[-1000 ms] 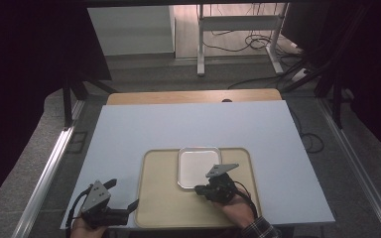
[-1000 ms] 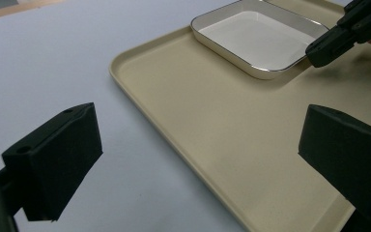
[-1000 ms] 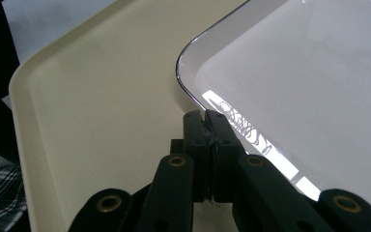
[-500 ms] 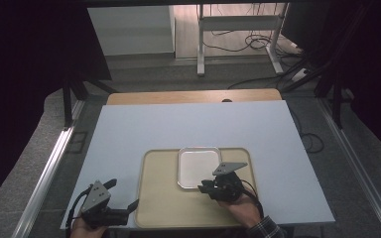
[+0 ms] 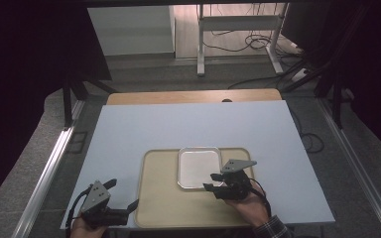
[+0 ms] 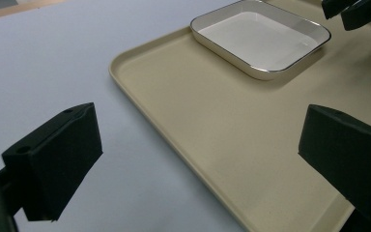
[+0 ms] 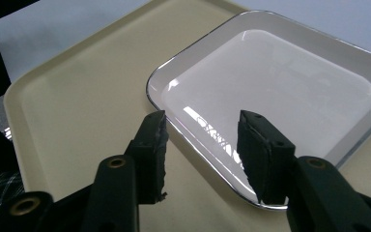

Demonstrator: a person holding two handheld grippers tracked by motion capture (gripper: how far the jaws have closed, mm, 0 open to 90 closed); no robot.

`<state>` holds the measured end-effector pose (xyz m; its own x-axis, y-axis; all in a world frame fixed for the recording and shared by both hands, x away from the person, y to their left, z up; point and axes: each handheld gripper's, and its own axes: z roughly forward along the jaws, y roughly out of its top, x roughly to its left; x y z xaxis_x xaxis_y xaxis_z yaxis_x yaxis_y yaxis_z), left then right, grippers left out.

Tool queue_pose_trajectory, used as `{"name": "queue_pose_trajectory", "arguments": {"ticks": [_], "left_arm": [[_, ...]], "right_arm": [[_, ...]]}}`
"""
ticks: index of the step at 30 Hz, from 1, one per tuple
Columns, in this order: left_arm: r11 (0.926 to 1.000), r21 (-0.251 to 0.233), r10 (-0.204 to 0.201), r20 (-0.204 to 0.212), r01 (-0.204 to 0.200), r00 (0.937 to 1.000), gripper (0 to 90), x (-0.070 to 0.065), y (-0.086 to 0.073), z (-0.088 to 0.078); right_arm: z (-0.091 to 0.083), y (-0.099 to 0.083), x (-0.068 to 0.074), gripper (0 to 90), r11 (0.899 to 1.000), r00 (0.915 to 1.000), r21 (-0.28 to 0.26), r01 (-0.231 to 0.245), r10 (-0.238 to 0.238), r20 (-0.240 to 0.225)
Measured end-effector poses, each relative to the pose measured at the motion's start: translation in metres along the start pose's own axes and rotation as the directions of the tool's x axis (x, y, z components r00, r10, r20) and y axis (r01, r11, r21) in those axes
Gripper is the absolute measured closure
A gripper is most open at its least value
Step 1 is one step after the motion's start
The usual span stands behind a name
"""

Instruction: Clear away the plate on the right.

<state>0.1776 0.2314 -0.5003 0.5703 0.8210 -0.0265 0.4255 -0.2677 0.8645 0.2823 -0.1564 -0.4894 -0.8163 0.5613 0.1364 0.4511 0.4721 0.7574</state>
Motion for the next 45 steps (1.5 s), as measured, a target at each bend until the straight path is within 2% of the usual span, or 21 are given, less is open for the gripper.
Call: {"name": "queue_pose_trajectory", "arguments": {"ticks": [12, 20, 32, 45], "left_arm": [[1.0000, -0.001, -0.002, 0.000, 0.002, 1.0000, 1.2, 0.000, 0.000, 0.000], [1.0000, 0.000, -0.001, 0.000, 0.001, 1.0000, 1.2, 0.000, 0.000, 0.000], [1.0000, -0.001, -0.001, 0.000, 0.001, 1.0000, 1.2, 0.000, 0.000, 0.000], [1.0000, -0.002, -0.001, 0.000, 0.001, 1.0000, 1.2, 0.000, 0.000, 0.000]], "right_arm": [[-0.006, -0.004, -0.009, 36.5, 1.000, 0.9997, -0.009, 0.010, -0.010, 0.021], [-0.012, -0.005, -0.016, 29.5, 1.000, 0.9995, -0.026, -0.004, 0.005, 0.032], [-0.022, -0.005, -0.026, 22.2, 0.998, 0.9986, -0.057, -0.028, 0.031, 0.043], [-0.035, -0.005, -0.031, 17.5, 0.997, 0.9976, -0.076, -0.027, 0.032, 0.061]]}}
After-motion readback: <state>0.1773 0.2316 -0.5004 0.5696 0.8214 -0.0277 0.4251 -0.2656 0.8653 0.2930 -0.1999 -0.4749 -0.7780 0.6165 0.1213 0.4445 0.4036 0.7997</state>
